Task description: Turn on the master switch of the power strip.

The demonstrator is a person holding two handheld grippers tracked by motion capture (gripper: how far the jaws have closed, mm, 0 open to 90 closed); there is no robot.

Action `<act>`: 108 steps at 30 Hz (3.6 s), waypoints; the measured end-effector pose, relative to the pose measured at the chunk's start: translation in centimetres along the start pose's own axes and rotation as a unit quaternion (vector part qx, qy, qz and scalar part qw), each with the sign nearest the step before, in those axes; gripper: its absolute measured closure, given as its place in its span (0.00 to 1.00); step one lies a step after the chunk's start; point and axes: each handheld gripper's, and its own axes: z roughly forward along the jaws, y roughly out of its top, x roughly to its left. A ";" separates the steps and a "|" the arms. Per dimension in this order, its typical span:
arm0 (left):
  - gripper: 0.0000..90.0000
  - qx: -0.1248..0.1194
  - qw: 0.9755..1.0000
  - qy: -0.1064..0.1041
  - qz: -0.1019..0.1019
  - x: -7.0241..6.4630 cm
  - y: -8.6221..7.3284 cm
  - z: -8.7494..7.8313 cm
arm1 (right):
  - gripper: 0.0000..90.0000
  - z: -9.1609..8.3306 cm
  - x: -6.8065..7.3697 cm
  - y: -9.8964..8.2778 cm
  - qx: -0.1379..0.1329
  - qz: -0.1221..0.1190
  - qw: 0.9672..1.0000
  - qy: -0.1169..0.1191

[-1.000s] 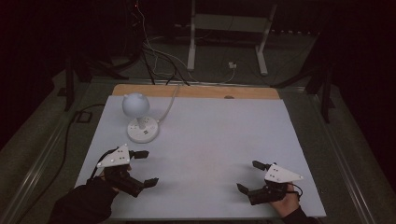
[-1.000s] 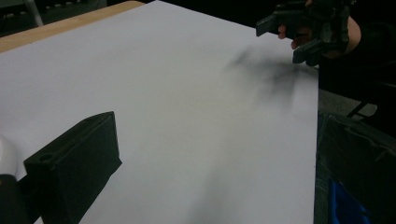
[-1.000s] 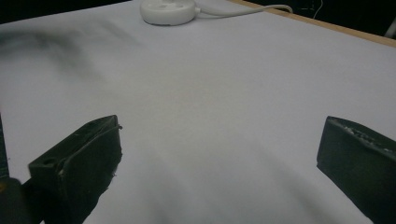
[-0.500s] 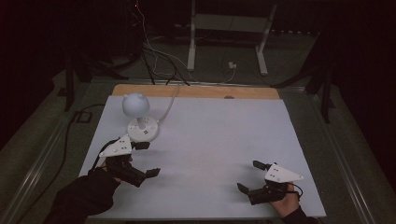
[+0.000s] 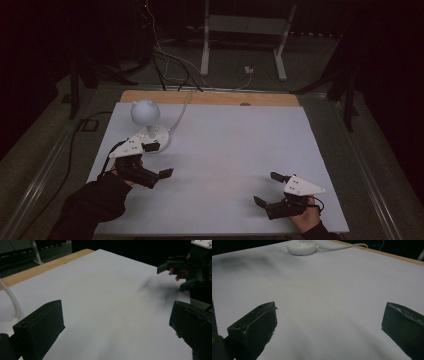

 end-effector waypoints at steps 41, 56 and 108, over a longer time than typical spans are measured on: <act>0.00 0.002 0.989 0.140 -0.040 3.1 0.4 5.4 | 0.00 0.1 -0.2 0.0 0.002 0.005 1.000 0.004; 0.00 0.022 0.979 0.202 -0.025 3.4 -1.0 7.1 | 0.00 0.1 -0.2 0.0 -0.001 0.007 1.000 0.009; 0.88 0.072 0.936 0.346 -0.005 5.7 -2.7 9.4 | 0.00 0.1 -0.2 -0.1 0.000 0.014 1.000 0.021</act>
